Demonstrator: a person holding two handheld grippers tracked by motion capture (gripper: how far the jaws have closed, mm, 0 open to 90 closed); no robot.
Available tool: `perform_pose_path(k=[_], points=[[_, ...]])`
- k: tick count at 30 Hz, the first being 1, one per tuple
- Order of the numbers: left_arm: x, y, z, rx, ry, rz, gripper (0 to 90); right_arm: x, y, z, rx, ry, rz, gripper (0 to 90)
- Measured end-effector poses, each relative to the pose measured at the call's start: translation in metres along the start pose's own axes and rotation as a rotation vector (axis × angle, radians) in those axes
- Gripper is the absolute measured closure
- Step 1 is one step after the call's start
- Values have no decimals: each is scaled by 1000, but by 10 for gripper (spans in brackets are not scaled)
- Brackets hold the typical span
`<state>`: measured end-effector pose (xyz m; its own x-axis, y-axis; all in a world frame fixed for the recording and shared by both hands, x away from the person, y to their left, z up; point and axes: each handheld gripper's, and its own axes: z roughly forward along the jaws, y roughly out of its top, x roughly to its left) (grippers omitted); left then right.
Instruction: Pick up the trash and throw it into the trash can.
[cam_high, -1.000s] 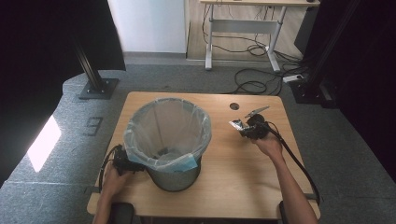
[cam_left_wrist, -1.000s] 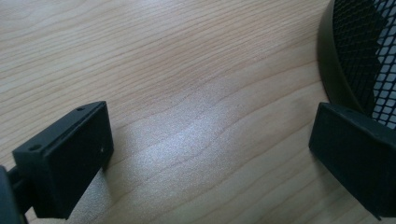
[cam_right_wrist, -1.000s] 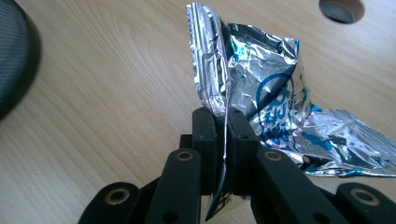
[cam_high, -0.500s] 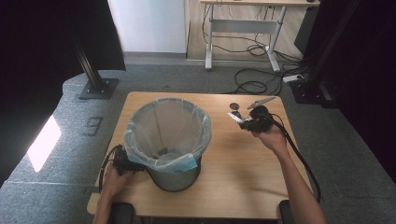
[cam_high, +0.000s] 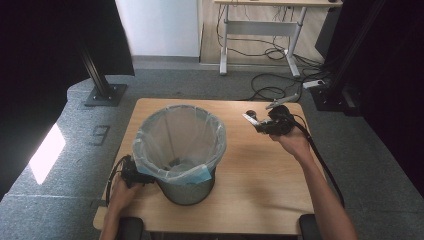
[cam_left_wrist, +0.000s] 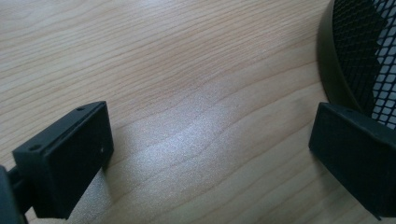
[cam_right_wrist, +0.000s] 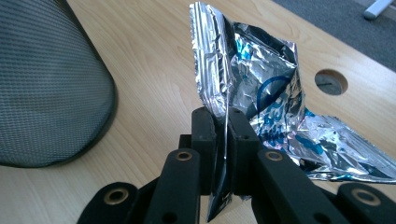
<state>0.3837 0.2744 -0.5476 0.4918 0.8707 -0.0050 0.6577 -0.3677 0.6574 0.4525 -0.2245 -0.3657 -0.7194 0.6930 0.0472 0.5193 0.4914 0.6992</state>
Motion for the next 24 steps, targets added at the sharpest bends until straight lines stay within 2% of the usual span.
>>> perform_pose_path(k=[8,24], points=[[0,0,0,0,0,0,0,8,16,-16,-16,-1,-22,831],[0,0,0,0,0,0,0,24,48,-41,-48,36,-49,829]])
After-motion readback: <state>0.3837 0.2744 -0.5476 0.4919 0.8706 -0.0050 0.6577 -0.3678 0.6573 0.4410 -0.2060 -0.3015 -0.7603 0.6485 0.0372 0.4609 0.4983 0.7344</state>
